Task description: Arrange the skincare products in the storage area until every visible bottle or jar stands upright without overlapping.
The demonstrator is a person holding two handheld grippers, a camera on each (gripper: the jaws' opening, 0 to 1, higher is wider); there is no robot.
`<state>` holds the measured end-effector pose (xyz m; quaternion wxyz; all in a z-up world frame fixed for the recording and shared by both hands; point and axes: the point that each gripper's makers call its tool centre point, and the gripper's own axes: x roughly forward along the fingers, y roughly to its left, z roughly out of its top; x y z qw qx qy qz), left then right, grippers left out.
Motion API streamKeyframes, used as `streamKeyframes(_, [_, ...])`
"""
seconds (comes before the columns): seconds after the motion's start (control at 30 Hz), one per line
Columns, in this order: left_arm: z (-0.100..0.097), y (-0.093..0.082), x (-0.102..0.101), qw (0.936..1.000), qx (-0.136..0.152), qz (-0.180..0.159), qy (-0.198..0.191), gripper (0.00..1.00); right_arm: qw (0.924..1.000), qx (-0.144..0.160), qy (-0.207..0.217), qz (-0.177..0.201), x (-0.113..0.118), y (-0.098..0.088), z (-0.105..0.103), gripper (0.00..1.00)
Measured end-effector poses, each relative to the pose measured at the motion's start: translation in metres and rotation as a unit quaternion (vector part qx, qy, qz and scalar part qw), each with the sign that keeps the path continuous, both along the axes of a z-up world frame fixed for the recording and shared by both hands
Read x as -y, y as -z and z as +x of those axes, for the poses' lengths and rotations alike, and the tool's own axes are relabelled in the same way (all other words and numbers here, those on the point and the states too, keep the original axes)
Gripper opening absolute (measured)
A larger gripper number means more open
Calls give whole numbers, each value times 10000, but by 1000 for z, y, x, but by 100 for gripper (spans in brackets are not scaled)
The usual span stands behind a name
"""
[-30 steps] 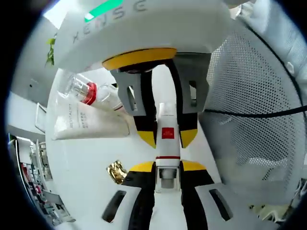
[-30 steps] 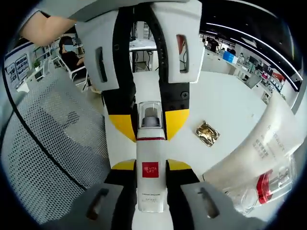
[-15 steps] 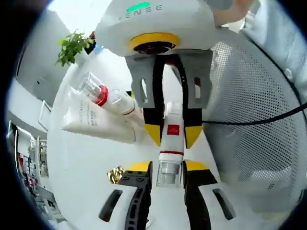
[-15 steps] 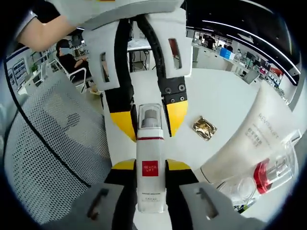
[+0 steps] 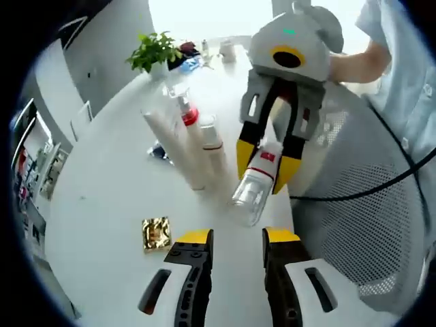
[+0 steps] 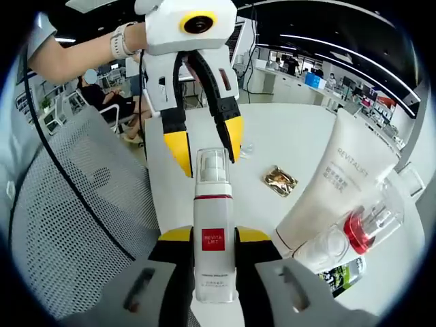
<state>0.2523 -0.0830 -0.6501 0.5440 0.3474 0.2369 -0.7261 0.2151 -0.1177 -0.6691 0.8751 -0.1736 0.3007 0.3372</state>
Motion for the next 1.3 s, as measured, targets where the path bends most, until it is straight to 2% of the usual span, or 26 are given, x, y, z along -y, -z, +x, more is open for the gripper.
streamKeyframes(0.07, [1,-2,-1,9990,-271,-139,-330,26,9998,71,155,45,6,-4,3,21])
streamKeyframes(0.13, [0,-6,1,9973,-444,-344,-463,27,9989,197,348,241,10,-11,6,21])
streamKeyframes(0.17, [-1,-8,2,9943,-659,-482,-683,27,9981,261,420,367,10,-15,8,21])
streamKeyframes(0.2, [-2,-11,2,9925,-775,-578,-746,28,9972,342,468,480,12,-19,9,21])
streamKeyframes(0.3, [-4,-23,8,9823,-1121,-1066,-1056,31,9962,486,453,554,14,-25,9,21])
streamKeyframes(0.37, [-7,-30,8,9759,-1368,-1247,-1160,32,9946,569,576,651,16,-29,10,21])
streamKeyframes(0.4, [-8,-36,10,9701,-1491,-1451,-1251,33,9935,603,625,731,16,-31,10,21])
streamKeyframes(0.47, [-10,-43,11,9625,-1679,-1641,-1356,34,9918,583,646,933,12,-34,10,21])
streamKeyframes(0.53, [-8,-51,15,9510,-1855,-1926,-1550,35,9913,614,654,960,10,-35,11,21])
streamKeyframes(0.6, [-10,-56,17,9424,-2027,-2093,-1644,37,9914,645,626,950,7,-35,12,21])
streamKeyframes(0.7, [-11,-53,18,9386,-2114,-2086,-1753,36,9901,699,633,1039,3,-38,14,21])
streamKeyframes(0.73, [-13,-53,19,9349,-2195,-2116,-1817,35,9899,712,634,1053,2,-39,14,21])
streamKeyframes(0.8, [-18,-56,23,9231,-2438,-2263,-1928,35,9885,785,661,1108,0,-43,17,21])
streamKeyframes(0.9, [-22,-62,31,8992,-2800,-2591,-2141,34,9869,874,716,1149,-1,-48,19,21])
streamKeyframes(0.93, [-22,-64,32,8887,-2971,-2655,-2266,34,9868,873,719,1160,-2,-48,20,21])
streamKeyframes(0.97, [-20,-63,34,8820,-2994,-2730,-2406,33,9864,869,719,1199,-3,-49,20,21])
streamKeyframes(1.03, [-21,-61,36,8807,-2913,-2769,-2505,32,9854,914,752,1226,-4,-51,21,21])
streamKeyframes(1.07, [-19,-63,38,8770,-2901,-2838,-2571,31,9853,902,736,1250,-5,-51,21,21])
streamKeyframes(1.1, [-18,-64,40,8688,-2968,-2893,-2709,30,9849,934,748,1255,-6,-52,21,21])
streamKeyframes(1.2, [-15,-67,44,8587,-2987,-2998,-2889,26,9843,952,761,1274,-8,-53,22,21])
streamKeyframes(1.27, [-17,-68,46,8566,-3041,-3005,-2889,26,9840,934,762,1309,-8,-54,22,21])
streamKeyframes(1.3, [-17,-69,47,8518,-3133,-3016,-2922,26,9827,995,825,1326,-7,-56,24,21])
